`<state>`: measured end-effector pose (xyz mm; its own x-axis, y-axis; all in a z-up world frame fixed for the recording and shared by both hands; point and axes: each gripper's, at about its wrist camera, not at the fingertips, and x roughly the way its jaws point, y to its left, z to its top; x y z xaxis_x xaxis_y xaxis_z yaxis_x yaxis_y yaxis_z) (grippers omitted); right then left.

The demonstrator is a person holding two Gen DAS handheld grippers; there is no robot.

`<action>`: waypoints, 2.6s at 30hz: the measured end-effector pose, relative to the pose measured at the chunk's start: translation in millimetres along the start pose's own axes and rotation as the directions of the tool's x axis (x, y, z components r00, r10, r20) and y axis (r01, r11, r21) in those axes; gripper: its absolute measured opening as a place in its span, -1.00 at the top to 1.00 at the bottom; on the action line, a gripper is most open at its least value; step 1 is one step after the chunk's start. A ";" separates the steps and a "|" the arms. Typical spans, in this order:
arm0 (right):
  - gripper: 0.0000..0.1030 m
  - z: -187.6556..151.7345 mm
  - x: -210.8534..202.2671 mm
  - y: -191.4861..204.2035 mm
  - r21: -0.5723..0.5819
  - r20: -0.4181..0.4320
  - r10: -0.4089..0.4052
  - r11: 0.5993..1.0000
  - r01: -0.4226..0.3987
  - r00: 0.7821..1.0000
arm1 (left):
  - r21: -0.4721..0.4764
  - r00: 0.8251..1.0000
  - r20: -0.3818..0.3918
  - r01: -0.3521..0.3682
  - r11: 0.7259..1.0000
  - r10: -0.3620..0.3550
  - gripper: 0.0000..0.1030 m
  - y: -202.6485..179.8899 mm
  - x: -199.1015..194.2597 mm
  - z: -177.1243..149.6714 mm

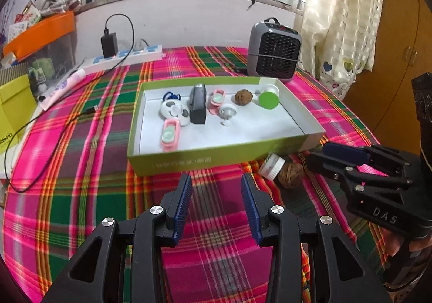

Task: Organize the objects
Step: 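Withdraw both grippers from the box toward the items beside it, then grasp the brown walnut with the right gripper while the left gripper approaches the white jar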

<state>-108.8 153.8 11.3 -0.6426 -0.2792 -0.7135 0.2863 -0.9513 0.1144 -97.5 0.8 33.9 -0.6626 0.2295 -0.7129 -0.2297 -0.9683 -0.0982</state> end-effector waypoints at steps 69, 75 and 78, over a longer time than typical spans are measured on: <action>0.36 -23.9 7.4 -34.9 -0.009 -0.075 -0.041 0.999 0.040 0.996 | 0.071 0.986 -0.089 0.147 0.987 -0.140 0.15 -46.7 52.4 14.0; 0.36 -24.5 8.1 -36.9 -0.002 -0.080 -0.025 1.000 0.025 0.997 | 0.079 0.988 -0.095 0.131 0.988 -0.123 0.16 -49.4 59.2 14.6; 0.36 -24.1 8.8 -37.4 0.001 -0.081 -0.021 1.000 0.021 0.996 | 0.084 0.988 -0.093 0.133 0.988 -0.125 0.17 -50.8 60.5 15.0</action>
<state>-108.0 190.0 -15.9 -0.5888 -0.2475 -0.7695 0.2721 -0.9571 0.0996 -136.6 65.4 6.1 -0.5592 0.3385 -0.7568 -0.3745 -0.9175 -0.1336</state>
